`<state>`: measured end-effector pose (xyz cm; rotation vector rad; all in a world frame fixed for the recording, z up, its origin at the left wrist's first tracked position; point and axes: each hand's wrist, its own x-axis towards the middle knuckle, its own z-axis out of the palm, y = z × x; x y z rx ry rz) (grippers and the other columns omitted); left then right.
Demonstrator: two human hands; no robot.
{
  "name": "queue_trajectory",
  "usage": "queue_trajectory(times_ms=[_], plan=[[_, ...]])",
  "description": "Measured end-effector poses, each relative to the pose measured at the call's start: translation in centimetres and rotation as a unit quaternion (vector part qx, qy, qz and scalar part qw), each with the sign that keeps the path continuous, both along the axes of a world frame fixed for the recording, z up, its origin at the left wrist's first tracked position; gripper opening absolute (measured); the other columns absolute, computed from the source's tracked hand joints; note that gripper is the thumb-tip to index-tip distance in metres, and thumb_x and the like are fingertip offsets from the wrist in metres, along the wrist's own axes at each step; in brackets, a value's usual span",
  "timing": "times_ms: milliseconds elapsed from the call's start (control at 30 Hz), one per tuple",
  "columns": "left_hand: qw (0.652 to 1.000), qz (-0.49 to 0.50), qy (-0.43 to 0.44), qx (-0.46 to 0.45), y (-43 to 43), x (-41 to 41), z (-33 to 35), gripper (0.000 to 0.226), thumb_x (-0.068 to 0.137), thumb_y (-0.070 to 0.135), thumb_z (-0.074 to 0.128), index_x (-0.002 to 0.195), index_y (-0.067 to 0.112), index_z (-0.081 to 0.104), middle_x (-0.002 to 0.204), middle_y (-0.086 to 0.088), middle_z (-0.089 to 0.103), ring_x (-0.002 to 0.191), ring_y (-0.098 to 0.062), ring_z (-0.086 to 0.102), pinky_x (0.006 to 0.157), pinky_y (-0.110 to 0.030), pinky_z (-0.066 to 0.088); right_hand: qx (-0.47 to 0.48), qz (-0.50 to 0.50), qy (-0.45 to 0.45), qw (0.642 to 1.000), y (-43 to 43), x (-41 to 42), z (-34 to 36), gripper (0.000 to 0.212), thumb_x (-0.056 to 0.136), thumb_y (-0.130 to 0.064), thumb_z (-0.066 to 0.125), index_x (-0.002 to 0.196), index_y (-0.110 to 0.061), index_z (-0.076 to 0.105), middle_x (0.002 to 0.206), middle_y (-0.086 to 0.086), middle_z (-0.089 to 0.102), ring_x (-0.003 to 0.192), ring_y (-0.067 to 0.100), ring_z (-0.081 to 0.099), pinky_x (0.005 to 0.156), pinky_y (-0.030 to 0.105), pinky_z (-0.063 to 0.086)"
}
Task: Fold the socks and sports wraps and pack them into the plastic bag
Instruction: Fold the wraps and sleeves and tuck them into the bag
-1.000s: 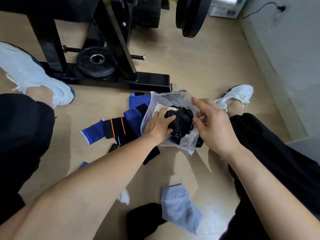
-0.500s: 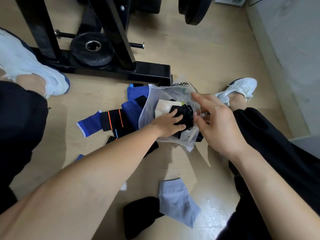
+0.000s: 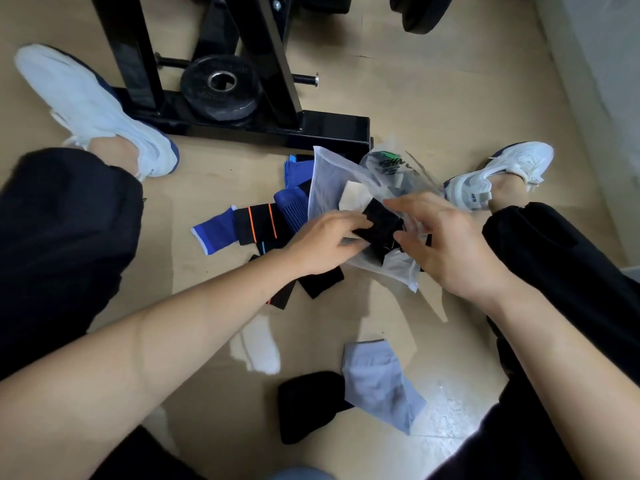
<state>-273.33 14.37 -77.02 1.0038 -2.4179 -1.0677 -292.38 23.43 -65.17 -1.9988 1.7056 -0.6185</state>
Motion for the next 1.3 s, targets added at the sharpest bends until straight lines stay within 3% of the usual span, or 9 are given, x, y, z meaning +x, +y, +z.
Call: queue_trajectory(times_ms=[100, 200, 333, 467, 667, 800, 1033, 1167, 1300], plan=[[0.997, 0.013, 0.002, -0.075, 0.8, 5.3, 0.2, 0.025, 0.093, 0.021, 0.066, 0.117, 0.016, 0.072, 0.105, 0.005, 0.068, 0.094, -0.011, 0.063, 0.083, -0.024, 0.049, 0.002, 0.018, 0.023, 1.0, 0.1, 0.3, -0.4, 0.043, 0.089, -0.007, 0.069, 0.131, -0.014, 0.063, 0.123, 0.001, 0.062, 0.114, 0.023, 0.057, 0.1, 0.029, 0.043], [0.995, 0.053, -0.058, -0.055, 1.2, 10.1, -1.3, 0.017, 0.09, 0.022, 0.066, 0.106, 0.023, 0.073, 0.094, 0.015, 0.061, 0.084, -0.005, 0.06, 0.076, -0.033, 0.056, -0.019, 0.028, 0.048, 0.998, 0.3, 0.7, -0.7, 0.037, 0.089, -0.015, 0.07, 0.126, -0.017, 0.066, 0.121, 0.0, 0.064, 0.106, 0.03, 0.053, 0.096, 0.036, 0.041], [0.969, 0.058, -0.24, -0.014, 0.8, 12.8, -3.9, 0.038, 0.089, 0.035, 0.069, 0.126, 0.032, 0.063, 0.121, 0.013, 0.059, 0.116, -0.014, 0.053, 0.088, -0.036, 0.05, -0.039, 0.019, 0.082, 0.996, 0.5, 1.3, -0.8, 0.039, 0.085, -0.034, 0.064, 0.123, -0.023, 0.068, 0.123, -0.007, 0.064, 0.11, 0.03, 0.049, 0.093, 0.055, 0.041], [0.924, 0.009, -0.381, 0.002, 0.9, 12.7, -7.0, 0.076, 0.087, 0.044, 0.071, 0.153, 0.03, 0.036, 0.154, 0.007, 0.039, 0.139, -0.02, 0.034, 0.113, -0.038, 0.034, -0.067, 0.003, 0.106, 0.992, 0.9, 1.3, -0.8, 0.039, 0.084, -0.027, 0.074, 0.123, -0.025, 0.068, 0.13, -0.008, 0.062, 0.118, 0.028, 0.043, 0.088, 0.045, 0.031], [0.899, 0.018, -0.435, -0.057, 2.0, 12.5, -7.8, 0.055, 0.087, 0.046, 0.071, 0.137, 0.031, 0.051, 0.137, 0.003, 0.05, 0.135, -0.022, 0.036, 0.108, -0.035, 0.034, -0.105, 0.031, 0.1, 0.989, 1.2, 2.3, -1.0, 0.033, 0.085, -0.024, 0.072, 0.118, -0.024, 0.071, 0.127, -0.008, 0.06, 0.115, 0.027, 0.044, 0.085, 0.045, 0.036], [0.926, 0.024, -0.373, 0.058, 1.8, 13.5, -6.9, 0.014, 0.089, 0.039, 0.071, 0.096, 0.033, 0.06, 0.107, 0.008, 0.061, 0.109, -0.02, 0.058, 0.084, -0.035, 0.047, -0.1, 0.074, 0.049, 0.991, 1.3, 3.0, -1.0, 0.024, 0.087, -0.018, 0.073, 0.11, -0.019, 0.072, 0.113, -0.009, 0.066, 0.104, 0.021, 0.054, 0.088, 0.046, 0.044], [0.961, 0.06, -0.17, 0.209, 2.1, 12.9, 0.0, 0.018, 0.079, 0.034, 0.079, 0.082, 0.03, 0.061, 0.083, -0.008, 0.07, 0.072, -0.021, 0.061, 0.082, -0.047, 0.055, 0.055, 0.065, -0.067, 0.994, 2.4, 5.1, -2.7, 0.028, 0.087, -0.017, 0.073, 0.115, -0.016, 0.07, 0.098, -0.013, 0.062, 0.08, 0.008, 0.062, 0.075, 0.029, 0.054], [0.948, 0.084, -0.022, 0.307, 4.0, 12.1, 4.7, 0.014, 0.088, 0.013, 0.077, 0.089, 0.019, 0.064, 0.08, 0.0, 0.075, 0.074, -0.016, 0.067, 0.079, -0.041, 0.053, 0.17, -0.008, -0.14, 0.975, 3.1, 6.9, -3.8, 0.05, 0.085, -0.024, 0.078, 0.132, -0.023, 0.059, 0.113, -0.012, 0.061, 0.096, 0.009, 0.062, 0.086, 0.033, 0.054], [0.92, 0.155, 0.076, 0.351, 6.3, 10.9, 7.7, 0.013, 0.091, 0.005, 0.071, 0.103, 0.008, 0.067, 0.096, -0.01, 0.078, 0.088, -0.021, 0.074, 0.085, -0.036, 0.058, 0.228, -0.036, -0.373, 0.899, 3.4, 8.3, -4.2, 0.043, 0.084, -0.003, 0.076, 0.123, -0.013, 0.059, 0.107, 0.0, 0.07, 0.097, 0.009, 0.066, 0.087, 0.027, 0.053]])
